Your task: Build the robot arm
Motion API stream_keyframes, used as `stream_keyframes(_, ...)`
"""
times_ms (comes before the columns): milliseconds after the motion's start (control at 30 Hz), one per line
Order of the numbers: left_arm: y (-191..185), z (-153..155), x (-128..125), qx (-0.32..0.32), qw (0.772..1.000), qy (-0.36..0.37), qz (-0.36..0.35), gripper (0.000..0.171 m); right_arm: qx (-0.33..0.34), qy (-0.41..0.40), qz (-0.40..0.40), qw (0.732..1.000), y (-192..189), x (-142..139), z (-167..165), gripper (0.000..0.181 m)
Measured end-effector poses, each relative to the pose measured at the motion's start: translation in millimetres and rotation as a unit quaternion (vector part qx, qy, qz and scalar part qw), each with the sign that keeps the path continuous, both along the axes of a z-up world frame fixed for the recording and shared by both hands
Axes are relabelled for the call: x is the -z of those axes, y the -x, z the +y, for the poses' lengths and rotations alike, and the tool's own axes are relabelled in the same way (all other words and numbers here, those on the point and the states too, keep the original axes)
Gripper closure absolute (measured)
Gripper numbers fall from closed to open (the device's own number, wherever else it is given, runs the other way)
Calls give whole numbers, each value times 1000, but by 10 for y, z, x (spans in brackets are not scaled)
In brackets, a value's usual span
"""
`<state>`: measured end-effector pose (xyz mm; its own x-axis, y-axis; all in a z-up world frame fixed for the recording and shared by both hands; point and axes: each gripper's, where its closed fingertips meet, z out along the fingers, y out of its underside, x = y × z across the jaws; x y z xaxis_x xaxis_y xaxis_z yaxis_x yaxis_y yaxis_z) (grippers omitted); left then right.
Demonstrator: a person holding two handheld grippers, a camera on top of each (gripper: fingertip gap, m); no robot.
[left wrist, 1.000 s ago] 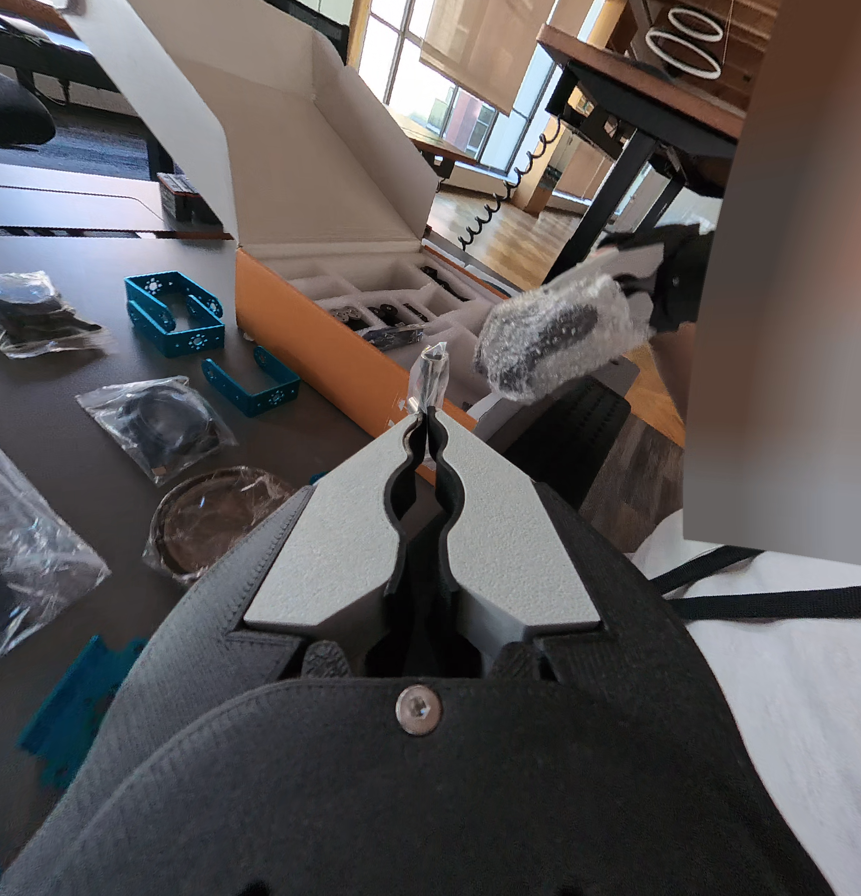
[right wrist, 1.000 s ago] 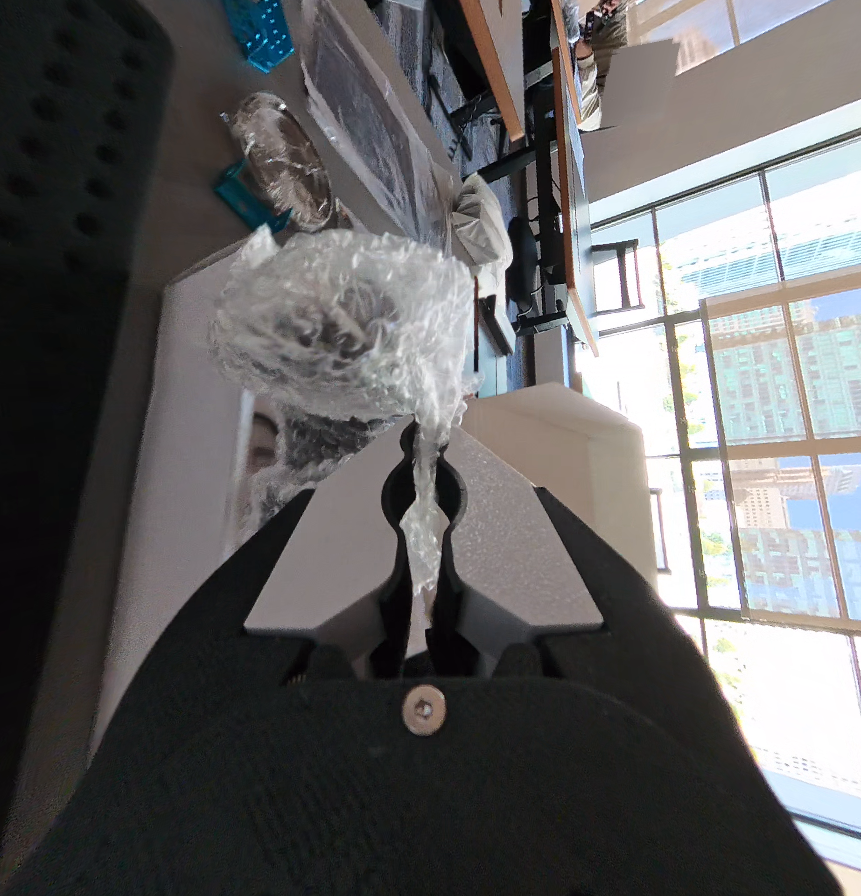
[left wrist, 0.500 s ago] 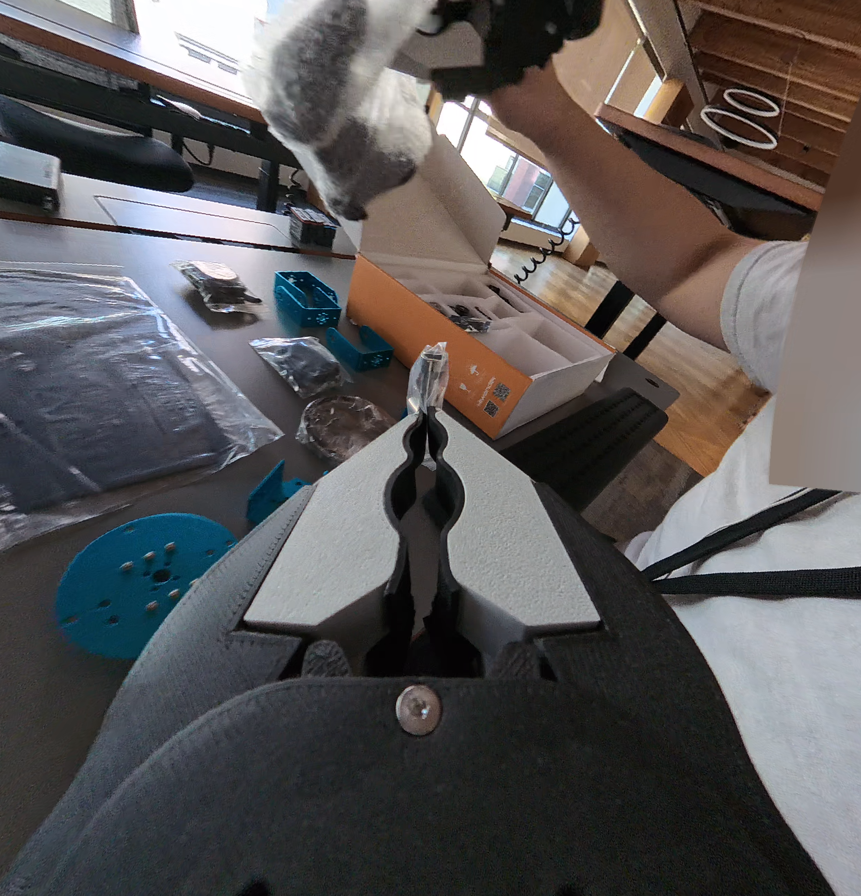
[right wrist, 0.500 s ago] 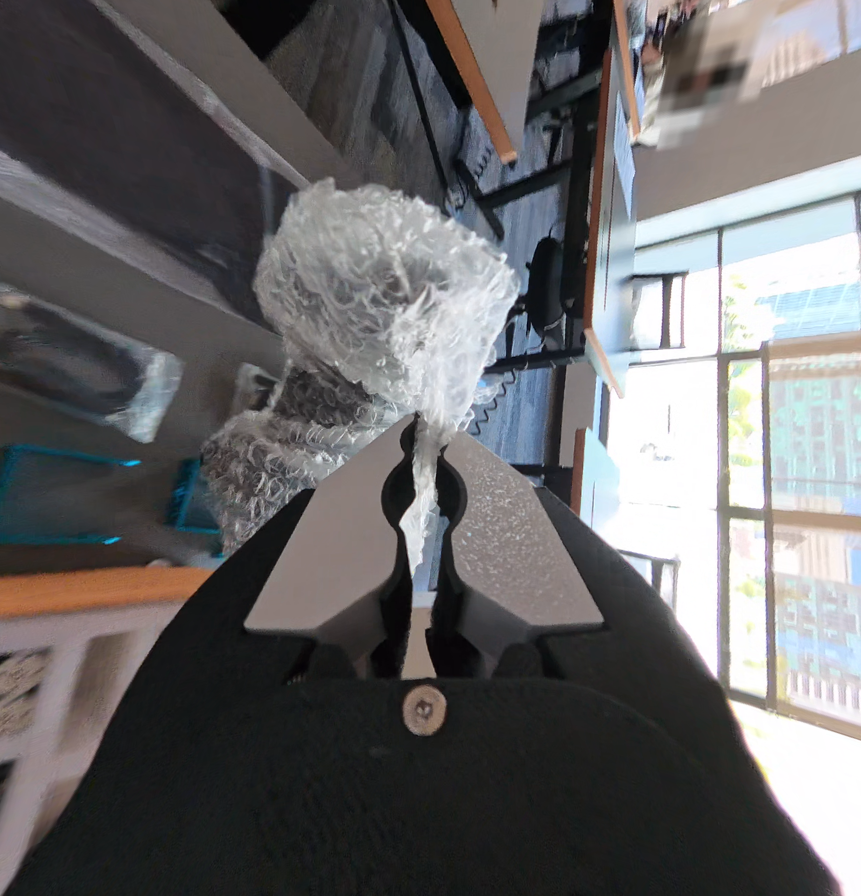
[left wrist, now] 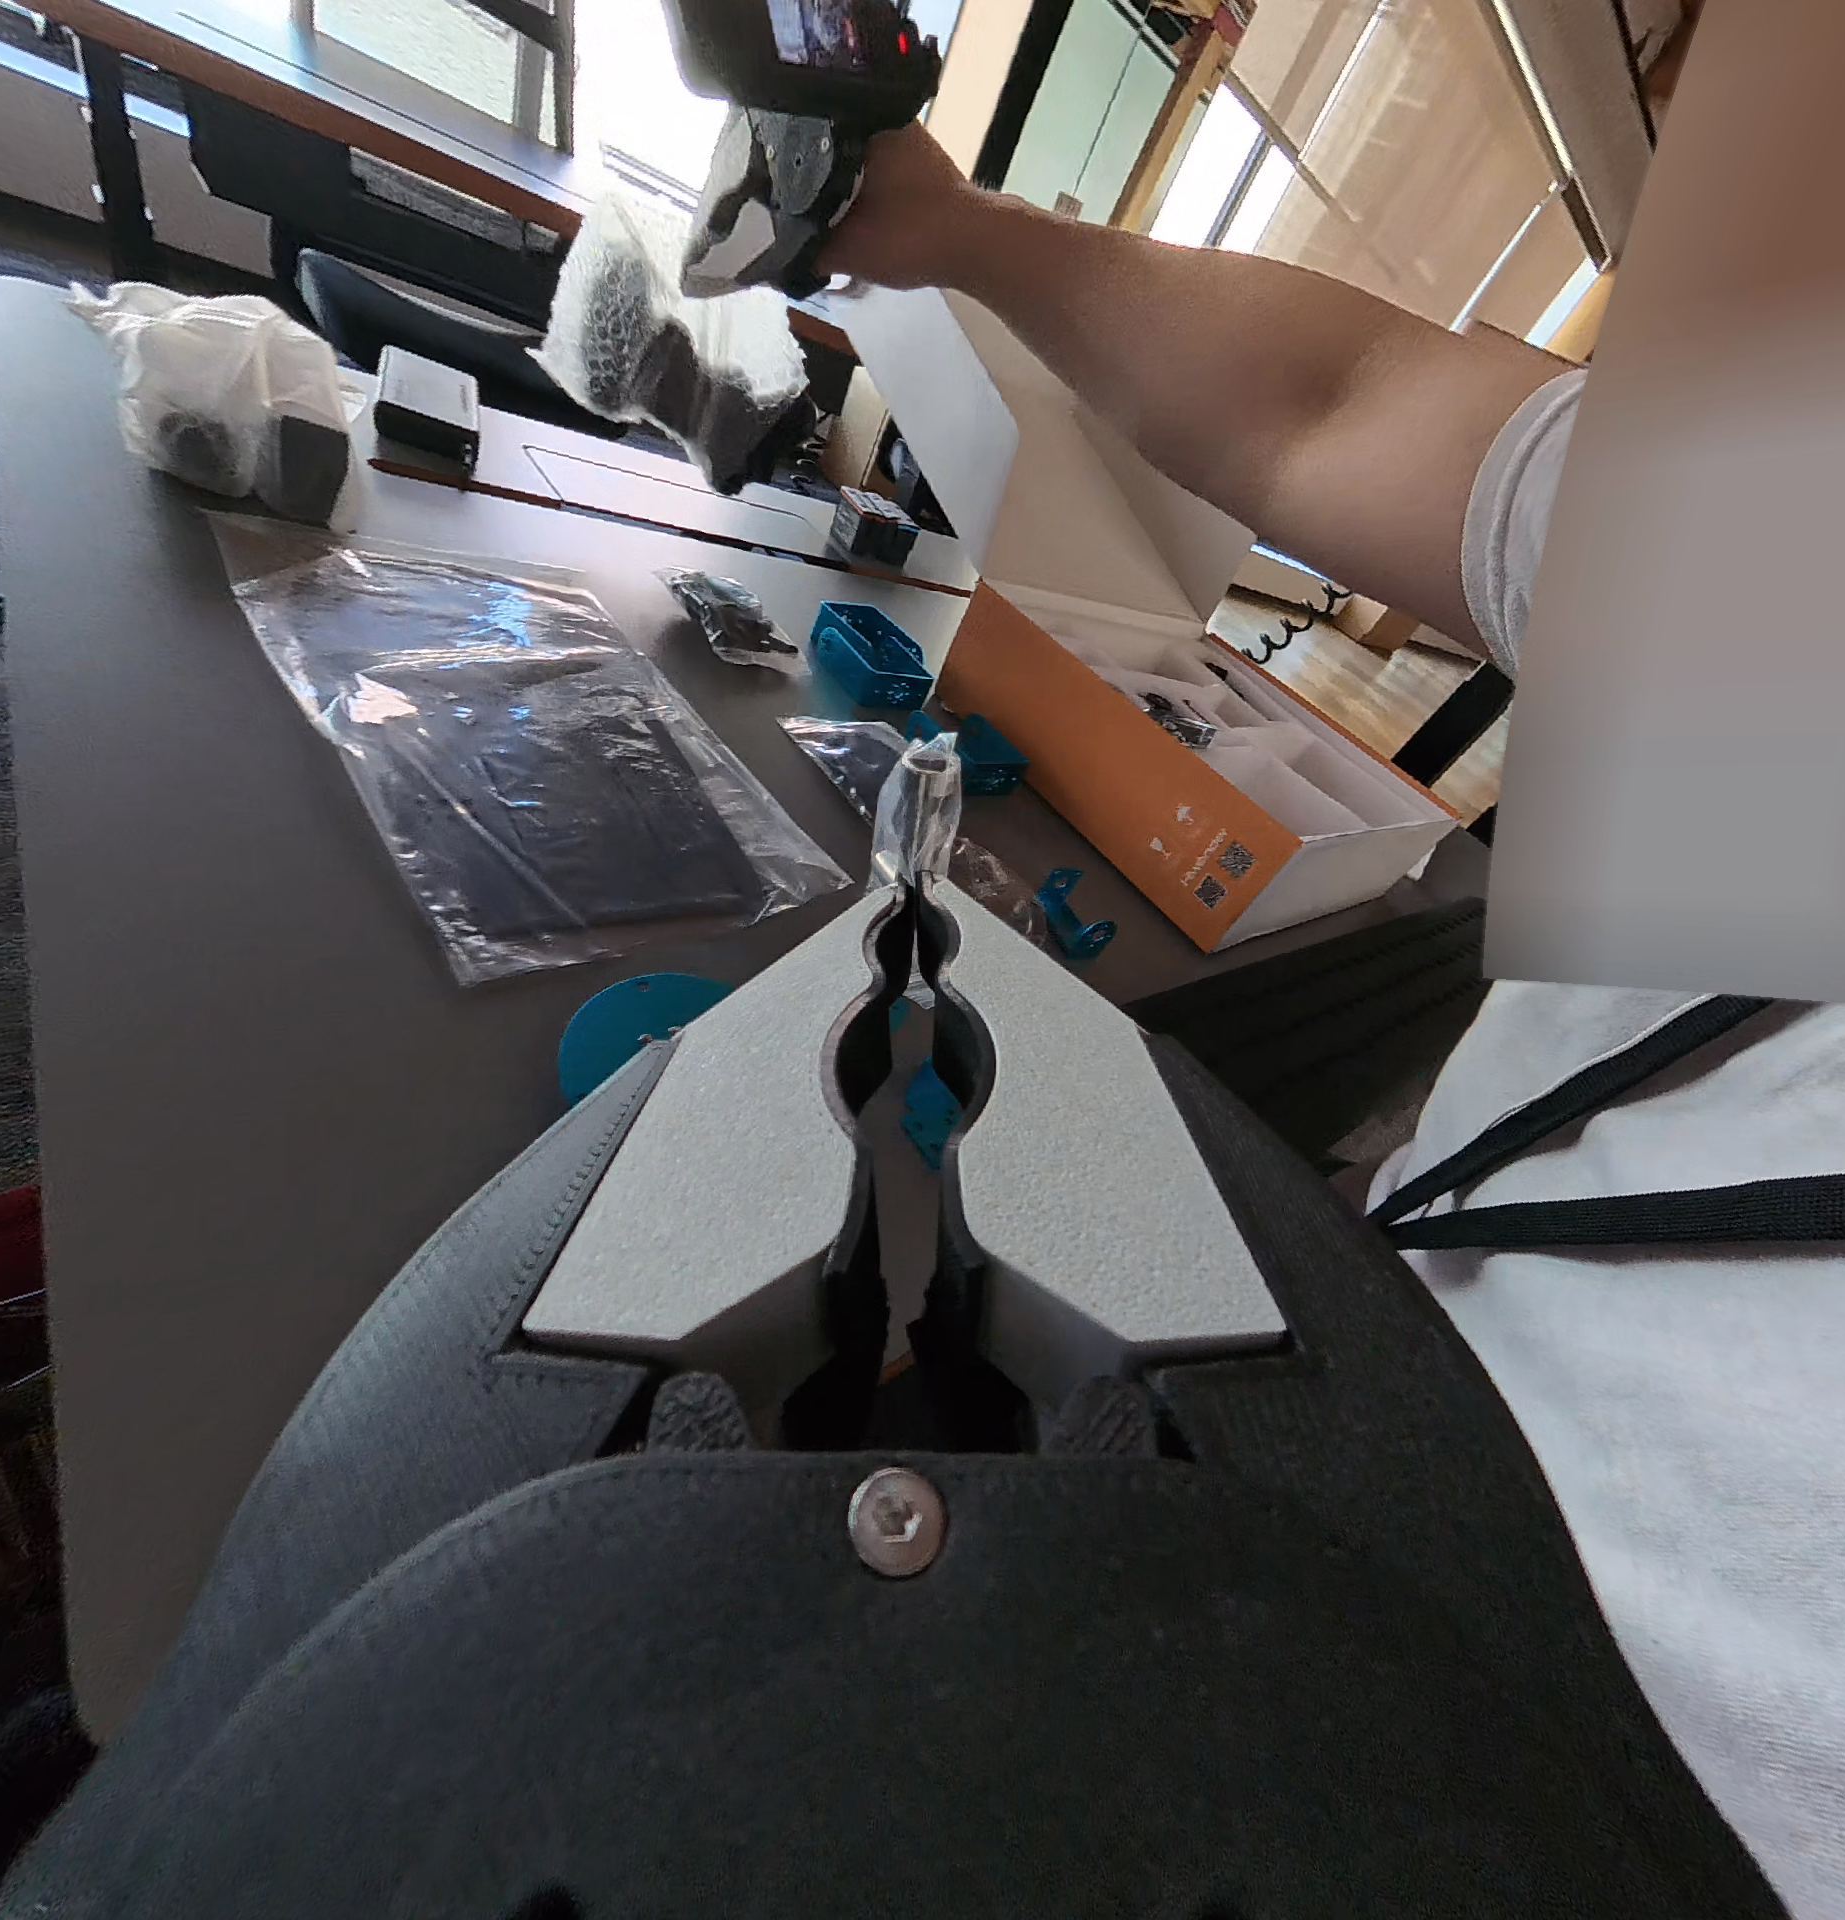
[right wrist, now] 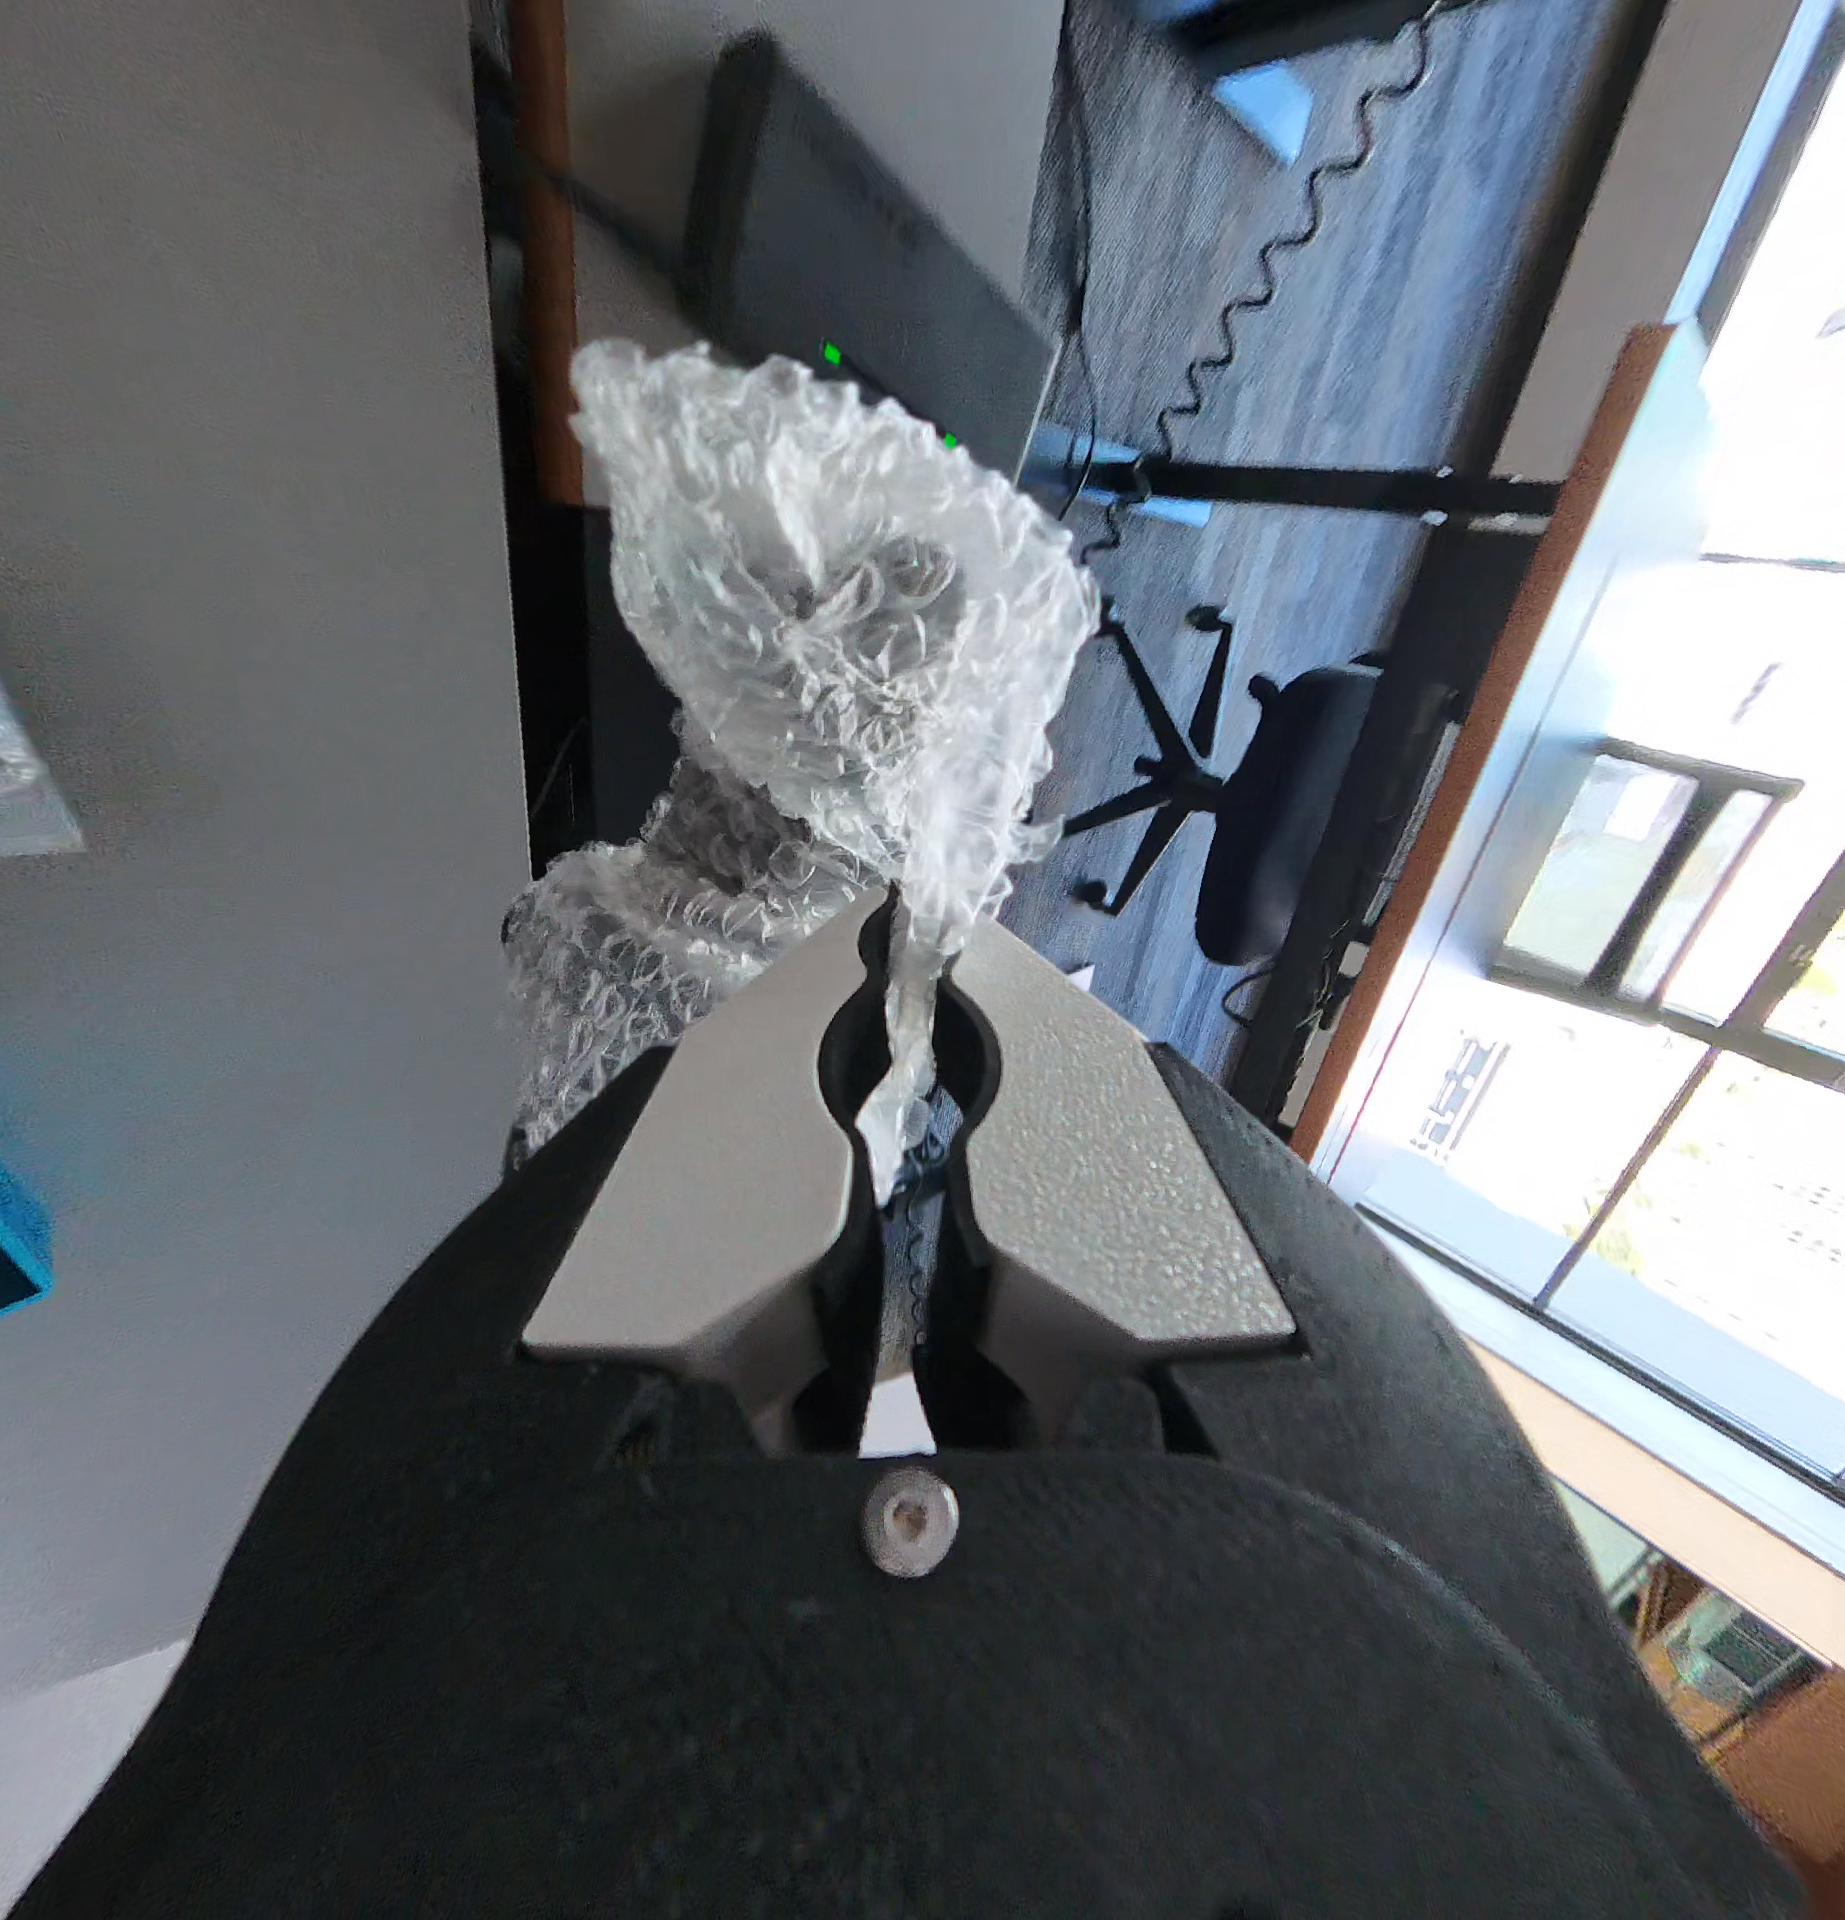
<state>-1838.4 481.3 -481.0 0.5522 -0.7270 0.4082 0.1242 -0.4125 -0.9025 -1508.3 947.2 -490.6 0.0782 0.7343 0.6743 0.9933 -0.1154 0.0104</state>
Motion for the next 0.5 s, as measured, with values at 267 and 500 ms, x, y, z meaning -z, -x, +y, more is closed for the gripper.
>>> stream_keyframes(267,155,150,33,-20,1000,8,-9,171,-38,21,15,999,239,366,60,181)
stream_keyframes(500,158,187,25,-24,1000,8,-12,171,-68,43,27,996,621,459,-80,181)
